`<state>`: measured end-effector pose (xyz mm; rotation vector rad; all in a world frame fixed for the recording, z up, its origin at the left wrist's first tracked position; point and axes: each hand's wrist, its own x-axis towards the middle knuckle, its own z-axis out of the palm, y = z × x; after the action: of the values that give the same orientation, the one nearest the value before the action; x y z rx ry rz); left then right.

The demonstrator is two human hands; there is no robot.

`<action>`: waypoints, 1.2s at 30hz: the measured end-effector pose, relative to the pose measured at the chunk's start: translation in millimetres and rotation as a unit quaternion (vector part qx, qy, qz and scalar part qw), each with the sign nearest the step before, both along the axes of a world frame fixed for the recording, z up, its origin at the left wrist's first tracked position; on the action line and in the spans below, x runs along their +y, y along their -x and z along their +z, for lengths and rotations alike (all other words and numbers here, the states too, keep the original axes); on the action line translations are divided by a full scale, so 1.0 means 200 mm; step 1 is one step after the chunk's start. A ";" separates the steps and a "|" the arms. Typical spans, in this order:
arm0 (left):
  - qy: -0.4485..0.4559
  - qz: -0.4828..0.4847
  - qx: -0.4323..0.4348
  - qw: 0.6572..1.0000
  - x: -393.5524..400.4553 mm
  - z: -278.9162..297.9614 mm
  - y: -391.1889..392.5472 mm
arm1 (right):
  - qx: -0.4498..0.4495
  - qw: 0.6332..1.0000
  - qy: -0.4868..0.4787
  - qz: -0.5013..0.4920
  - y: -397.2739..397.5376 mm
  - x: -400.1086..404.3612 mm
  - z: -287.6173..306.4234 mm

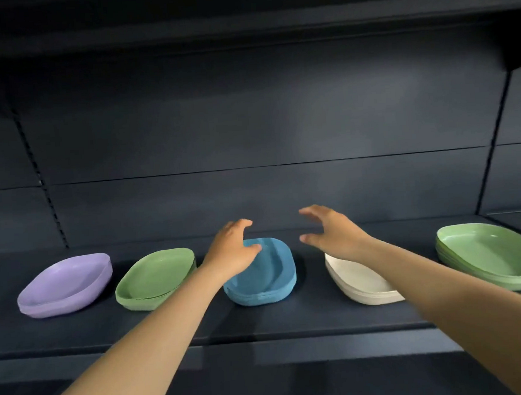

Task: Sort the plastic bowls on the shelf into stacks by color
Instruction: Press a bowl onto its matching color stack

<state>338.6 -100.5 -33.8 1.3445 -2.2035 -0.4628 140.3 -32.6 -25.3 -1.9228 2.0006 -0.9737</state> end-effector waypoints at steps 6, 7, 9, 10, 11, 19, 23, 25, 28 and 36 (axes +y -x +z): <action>0.056 -0.093 -0.171 0.979 0.22 0.13 0.30 | 0.179 0.982 -0.033 -0.042 0.30 0.33 0.11; 0.068 -0.100 -0.188 0.975 0.27 0.15 0.36 | 0.194 0.979 -0.038 -0.050 0.36 0.39 0.11; 0.087 -0.109 -0.208 0.968 0.36 0.18 0.50 | 0.223 0.971 -0.046 -0.069 0.49 0.51 0.13; 0.093 -0.111 -0.209 0.967 0.41 0.19 0.58 | 0.236 0.967 -0.048 -0.078 0.56 0.57 0.13; 0.097 -0.112 -0.206 0.967 0.46 0.20 0.66 | 0.247 0.964 -0.051 -0.087 0.64 0.63 0.14; 0.118 -0.126 -0.180 0.969 0.97 0.21 1.39 | 0.285 0.949 -0.061 -0.125 1.35 1.24 0.21; 0.109 -0.142 -0.155 0.971 1.25 0.20 1.77 | 0.299 0.942 -0.058 -0.139 1.69 1.53 0.23; 0.108 -0.157 -0.151 0.970 1.38 0.20 1.96 | 0.296 0.942 -0.054 -0.148 1.85 1.67 0.22; 0.102 -0.178 -0.153 0.967 1.55 0.20 2.22 | 0.285 0.942 -0.049 -0.173 2.08 1.86 0.21; 0.090 -0.233 -0.152 0.956 1.83 0.18 2.88 | 0.249 0.937 -0.063 -0.238 2.64 2.28 0.16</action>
<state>-236.8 265.3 3.2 0.8359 -2.7549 -0.2173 -388.4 423.7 6.5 -1.7766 2.8272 -0.4327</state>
